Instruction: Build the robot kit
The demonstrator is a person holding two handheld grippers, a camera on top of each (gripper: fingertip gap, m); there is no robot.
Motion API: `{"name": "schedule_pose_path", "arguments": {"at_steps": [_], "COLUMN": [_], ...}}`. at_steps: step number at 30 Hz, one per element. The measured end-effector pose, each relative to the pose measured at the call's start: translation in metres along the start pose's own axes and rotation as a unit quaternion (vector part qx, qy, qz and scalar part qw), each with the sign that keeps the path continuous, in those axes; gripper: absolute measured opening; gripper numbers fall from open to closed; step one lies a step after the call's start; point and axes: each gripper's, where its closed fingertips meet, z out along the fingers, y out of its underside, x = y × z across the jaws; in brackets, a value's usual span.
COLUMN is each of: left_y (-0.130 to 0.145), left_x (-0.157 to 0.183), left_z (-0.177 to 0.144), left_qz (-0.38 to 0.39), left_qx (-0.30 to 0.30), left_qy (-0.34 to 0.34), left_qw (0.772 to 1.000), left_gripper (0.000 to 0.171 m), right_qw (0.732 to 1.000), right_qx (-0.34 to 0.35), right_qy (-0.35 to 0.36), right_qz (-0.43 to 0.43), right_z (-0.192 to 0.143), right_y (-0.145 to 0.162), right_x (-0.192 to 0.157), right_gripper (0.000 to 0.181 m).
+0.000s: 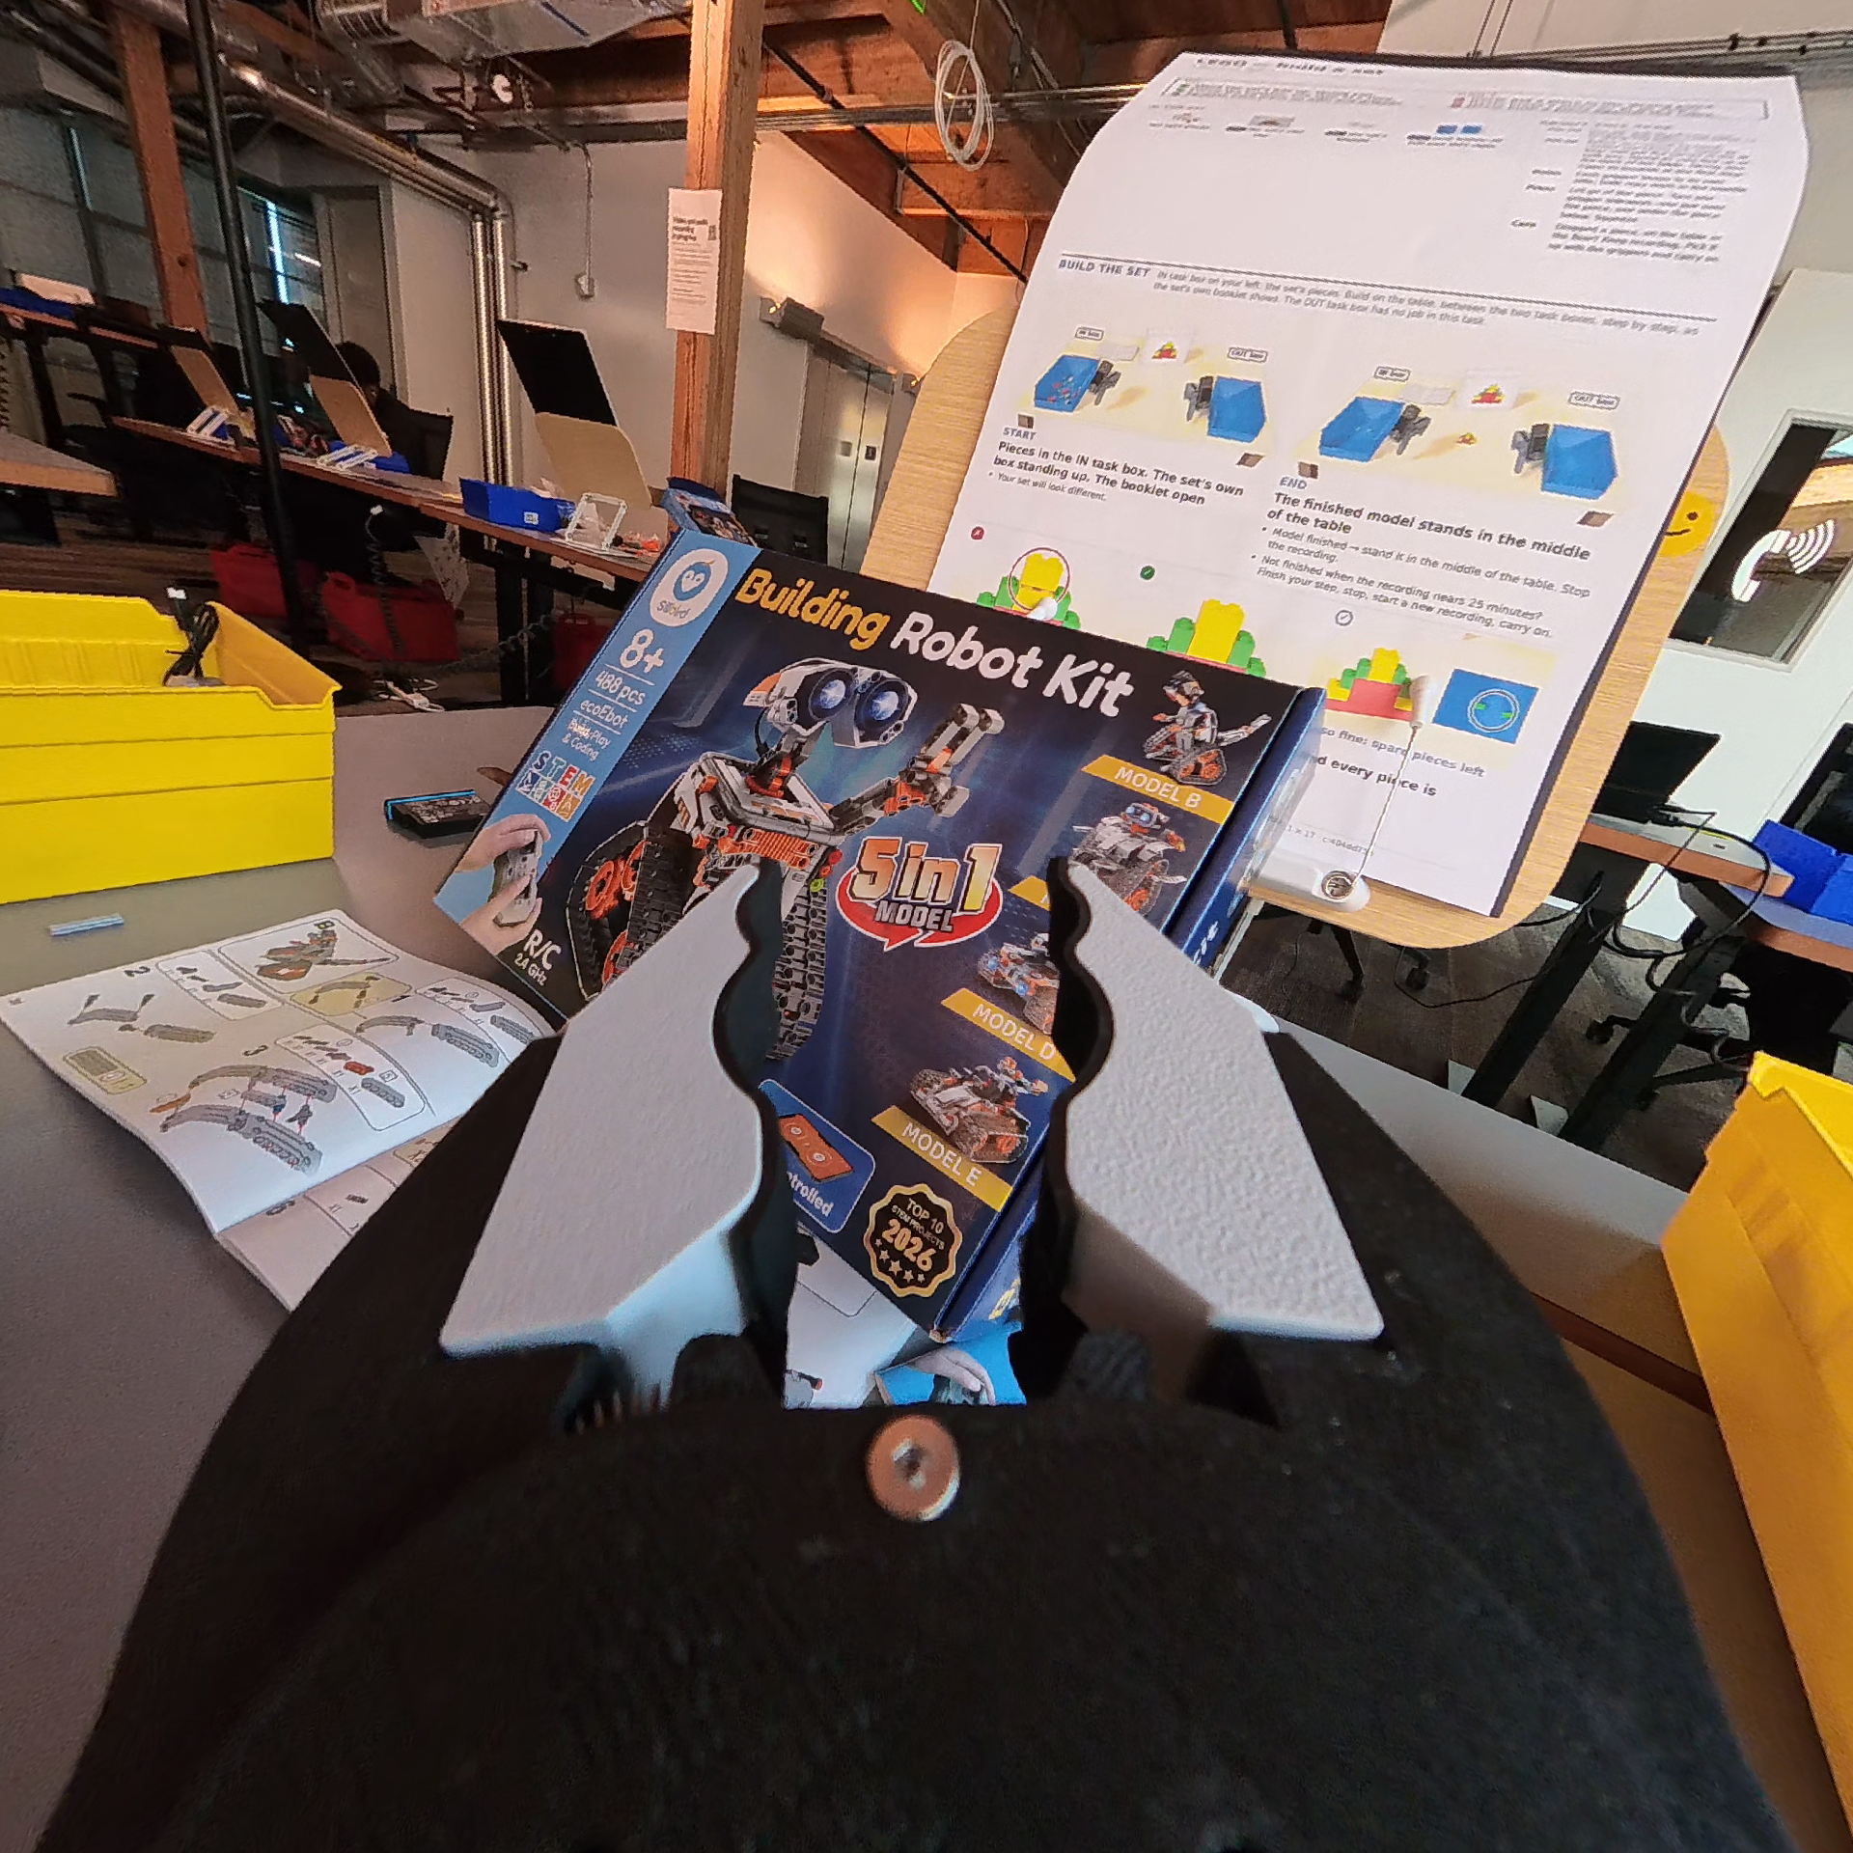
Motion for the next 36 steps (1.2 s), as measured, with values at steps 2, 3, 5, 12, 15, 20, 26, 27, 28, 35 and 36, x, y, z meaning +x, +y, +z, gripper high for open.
{"name": "schedule_pose_path", "arguments": {"at_steps": [2,3,5,12,15,20,26,27,28,35,36], "left_y": [0.009,0.014,0.023,0.050,0.056,0.054,0.056,0.055,0.054,0.052,0.052], "left_x": [-0.015,-0.023,-0.037,-0.051,-0.050,-0.047,-0.046,-0.044,-0.040,-0.036,-0.035], "left_z": [-0.005,-0.010,-0.021,-0.038,-0.035,-0.035,-0.037,-0.037,-0.037,-0.039,-0.039], "left_qz": [-0.009,-0.018,-0.041,-0.090,-0.093,-0.107,-0.122,-0.140,-0.166,-0.295,-0.293], "left_qx": [-0.007,-0.012,-0.017,-0.055,-0.061,-0.037,-0.026,-0.023,-0.020,0.005,0.003], "left_qy": [-0.027,-0.039,-0.063,-0.088,-0.087,-0.073,-0.067,-0.054,-0.033,0.052,0.051], "left_qw": [1.000,0.999,0.997,0.991,0.990,0.991,0.990,0.988,0.985,0.954,0.955], "left_gripper": [0.065,0.065,0.065,0.065,0.065,0.067,0.065,0.065,0.064,0.065,0.065], "right_qw": [1.000,1.000,1.000,1.000,1.000,0.999,0.999,0.999,0.999,0.999,0.999], "right_qx": [-0.002,-0.004,-0.008,-0.006,-0.010,-0.020,-0.027,-0.027,-0.028,-0.034,-0.034], "right_qy": [-0.001,-0.001,0.002,-0.001,-0.005,-0.013,-0.016,-0.016,-0.017,-0.024,-0.024], "right_qz": [0.000,-0.001,-0.002,0.027,0.028,0.022,0.023,0.023,0.023,0.018,0.018], "right_z": [0.000,0.000,-0.001,0.000,0.001,0.004,0.005,0.005,0.006,0.007,0.007], "right_y": [0.001,0.002,0.003,0.005,0.007,0.011,0.015,0.015,0.016,0.018,0.018], "right_x": [0.001,0.002,0.004,0.009,0.007,0.002,0.001,0.001,0.001,-0.003,-0.003], "right_gripper": [0.052,0.052,0.052,0.051,0.052,0.052,0.052,0.051,0.052,0.052,0.052]}}
